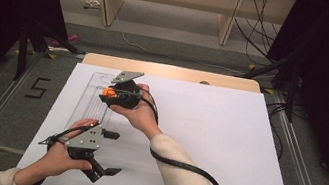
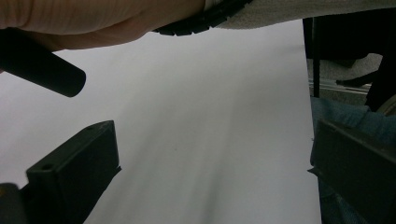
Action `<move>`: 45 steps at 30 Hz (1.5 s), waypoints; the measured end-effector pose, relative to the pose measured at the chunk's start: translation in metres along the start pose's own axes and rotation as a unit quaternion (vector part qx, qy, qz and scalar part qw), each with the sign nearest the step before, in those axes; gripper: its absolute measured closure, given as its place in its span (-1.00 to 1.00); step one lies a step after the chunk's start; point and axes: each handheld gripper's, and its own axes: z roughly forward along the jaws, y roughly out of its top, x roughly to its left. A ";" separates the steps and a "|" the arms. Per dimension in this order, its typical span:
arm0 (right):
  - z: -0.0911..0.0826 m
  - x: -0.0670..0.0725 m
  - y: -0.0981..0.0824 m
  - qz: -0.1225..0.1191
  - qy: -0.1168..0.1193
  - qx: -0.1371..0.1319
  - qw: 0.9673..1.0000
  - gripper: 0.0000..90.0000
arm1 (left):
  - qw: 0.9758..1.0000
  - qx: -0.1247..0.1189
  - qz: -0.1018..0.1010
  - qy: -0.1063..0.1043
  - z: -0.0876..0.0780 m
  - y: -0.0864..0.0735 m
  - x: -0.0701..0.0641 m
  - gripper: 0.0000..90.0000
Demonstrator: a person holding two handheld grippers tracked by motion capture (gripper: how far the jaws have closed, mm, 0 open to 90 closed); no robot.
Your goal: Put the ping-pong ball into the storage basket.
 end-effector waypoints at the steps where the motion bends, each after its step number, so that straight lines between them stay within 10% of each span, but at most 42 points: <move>1: 0.001 0.000 0.000 0.000 0.001 0.001 1.000 0.15 | 1.000 0.000 0.000 0.000 0.000 0.000 0.000 -0.98; 45: 0.018 -0.002 0.005 0.002 0.008 0.012 1.000 0.15 | 1.000 0.000 0.000 -0.001 0.000 0.000 0.000 -0.98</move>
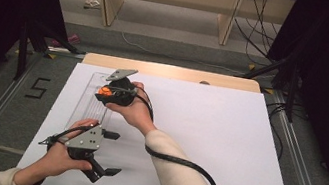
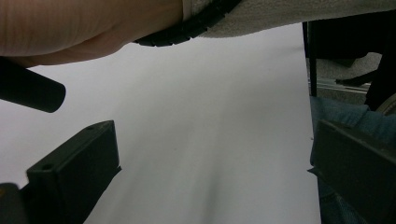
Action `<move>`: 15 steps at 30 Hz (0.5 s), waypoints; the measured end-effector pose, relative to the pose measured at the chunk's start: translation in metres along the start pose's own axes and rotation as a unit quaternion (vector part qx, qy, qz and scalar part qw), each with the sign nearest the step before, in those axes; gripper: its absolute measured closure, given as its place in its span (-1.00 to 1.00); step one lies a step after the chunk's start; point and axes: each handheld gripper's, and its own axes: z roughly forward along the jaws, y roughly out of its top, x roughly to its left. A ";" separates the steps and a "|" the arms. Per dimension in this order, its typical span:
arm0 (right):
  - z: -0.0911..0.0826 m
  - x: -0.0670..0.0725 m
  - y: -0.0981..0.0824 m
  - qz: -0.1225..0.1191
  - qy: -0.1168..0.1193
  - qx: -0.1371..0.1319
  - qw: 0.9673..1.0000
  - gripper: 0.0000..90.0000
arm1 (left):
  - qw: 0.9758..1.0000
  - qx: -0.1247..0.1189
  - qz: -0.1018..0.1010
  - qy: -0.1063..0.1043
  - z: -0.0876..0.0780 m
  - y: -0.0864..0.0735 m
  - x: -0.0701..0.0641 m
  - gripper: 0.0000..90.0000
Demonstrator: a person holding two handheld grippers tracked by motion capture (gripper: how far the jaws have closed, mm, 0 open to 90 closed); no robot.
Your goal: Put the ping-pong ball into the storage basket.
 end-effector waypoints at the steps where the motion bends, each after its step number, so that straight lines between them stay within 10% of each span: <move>1: 0.000 0.000 0.000 0.000 0.000 0.001 1.000 0.15 | 1.000 -0.001 -0.002 0.000 0.000 0.000 0.000 -0.98; 15: 0.008 0.000 0.001 -0.003 0.006 0.007 1.000 0.14 | 1.000 0.000 0.000 0.000 0.000 0.000 0.000 -0.98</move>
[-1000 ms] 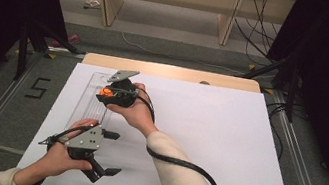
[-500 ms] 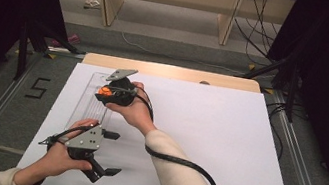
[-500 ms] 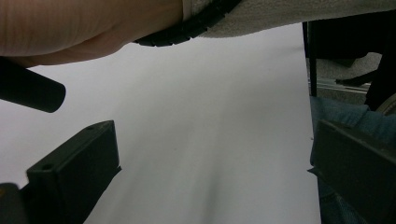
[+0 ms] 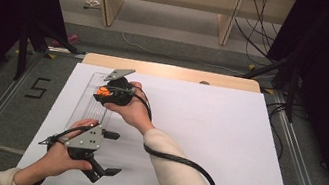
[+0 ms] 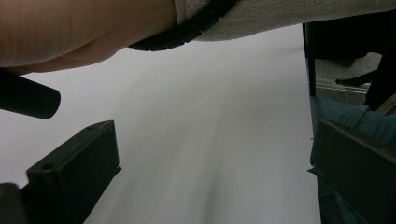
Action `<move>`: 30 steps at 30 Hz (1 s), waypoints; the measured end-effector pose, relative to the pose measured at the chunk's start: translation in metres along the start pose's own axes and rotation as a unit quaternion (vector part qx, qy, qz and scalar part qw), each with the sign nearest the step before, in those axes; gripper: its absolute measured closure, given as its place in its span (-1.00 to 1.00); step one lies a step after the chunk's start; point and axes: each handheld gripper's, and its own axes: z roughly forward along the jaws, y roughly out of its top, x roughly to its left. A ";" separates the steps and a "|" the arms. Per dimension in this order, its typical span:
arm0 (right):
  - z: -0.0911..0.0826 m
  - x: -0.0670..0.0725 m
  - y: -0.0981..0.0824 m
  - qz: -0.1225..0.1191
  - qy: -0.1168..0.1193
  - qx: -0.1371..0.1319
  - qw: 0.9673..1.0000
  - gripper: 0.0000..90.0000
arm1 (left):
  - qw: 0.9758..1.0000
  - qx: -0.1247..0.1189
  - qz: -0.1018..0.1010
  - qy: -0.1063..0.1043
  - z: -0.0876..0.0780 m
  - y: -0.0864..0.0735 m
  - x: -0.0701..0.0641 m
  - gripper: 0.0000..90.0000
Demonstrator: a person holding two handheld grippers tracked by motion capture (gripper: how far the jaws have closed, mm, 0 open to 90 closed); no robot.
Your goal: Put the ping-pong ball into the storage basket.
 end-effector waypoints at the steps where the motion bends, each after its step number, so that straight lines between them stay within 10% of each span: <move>1: 0.001 0.000 0.000 0.000 0.000 0.001 1.000 0.14 | 1.000 -0.001 -0.001 0.000 0.000 0.000 0.000 -0.98; 30: 0.020 0.006 -0.002 -0.004 0.014 0.022 1.000 0.14 | 1.000 0.000 0.001 0.000 0.000 0.000 0.000 -0.98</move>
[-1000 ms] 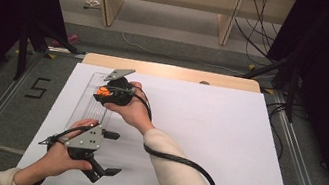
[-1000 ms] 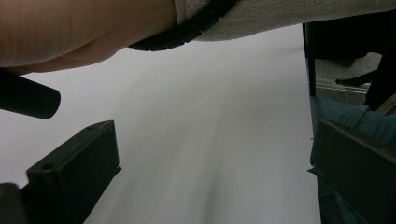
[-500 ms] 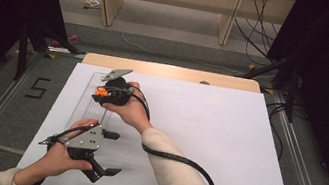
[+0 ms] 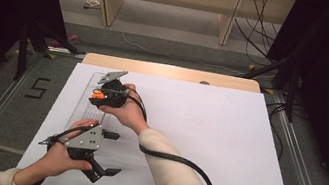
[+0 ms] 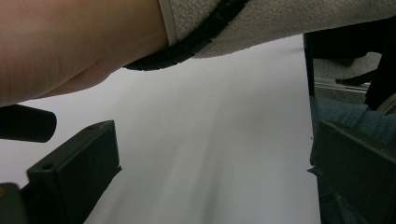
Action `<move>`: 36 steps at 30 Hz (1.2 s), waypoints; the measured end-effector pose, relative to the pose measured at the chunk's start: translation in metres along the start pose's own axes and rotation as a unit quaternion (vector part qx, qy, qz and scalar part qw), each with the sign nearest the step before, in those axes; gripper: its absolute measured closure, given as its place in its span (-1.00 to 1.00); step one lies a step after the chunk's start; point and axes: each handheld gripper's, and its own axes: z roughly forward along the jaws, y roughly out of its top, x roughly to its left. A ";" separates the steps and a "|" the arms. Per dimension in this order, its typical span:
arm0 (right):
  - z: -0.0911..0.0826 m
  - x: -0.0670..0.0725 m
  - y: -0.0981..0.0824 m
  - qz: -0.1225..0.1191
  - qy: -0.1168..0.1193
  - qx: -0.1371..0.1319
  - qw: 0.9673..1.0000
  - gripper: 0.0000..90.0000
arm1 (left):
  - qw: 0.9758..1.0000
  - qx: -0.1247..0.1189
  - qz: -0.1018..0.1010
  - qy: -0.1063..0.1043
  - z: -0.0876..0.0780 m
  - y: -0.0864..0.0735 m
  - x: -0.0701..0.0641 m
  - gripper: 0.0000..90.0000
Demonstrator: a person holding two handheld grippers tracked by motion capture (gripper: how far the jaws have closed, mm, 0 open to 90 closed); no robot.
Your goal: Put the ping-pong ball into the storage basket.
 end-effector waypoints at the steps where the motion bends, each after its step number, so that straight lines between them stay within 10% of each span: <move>1: 0.000 0.000 0.000 0.000 0.000 0.000 1.000 0.14 | 1.000 0.000 0.000 0.000 0.000 0.000 0.000 -0.98; 36: 0.012 0.000 -0.001 0.000 0.004 0.012 1.000 0.14 | 1.000 0.001 0.001 -0.001 0.000 0.000 0.000 -0.98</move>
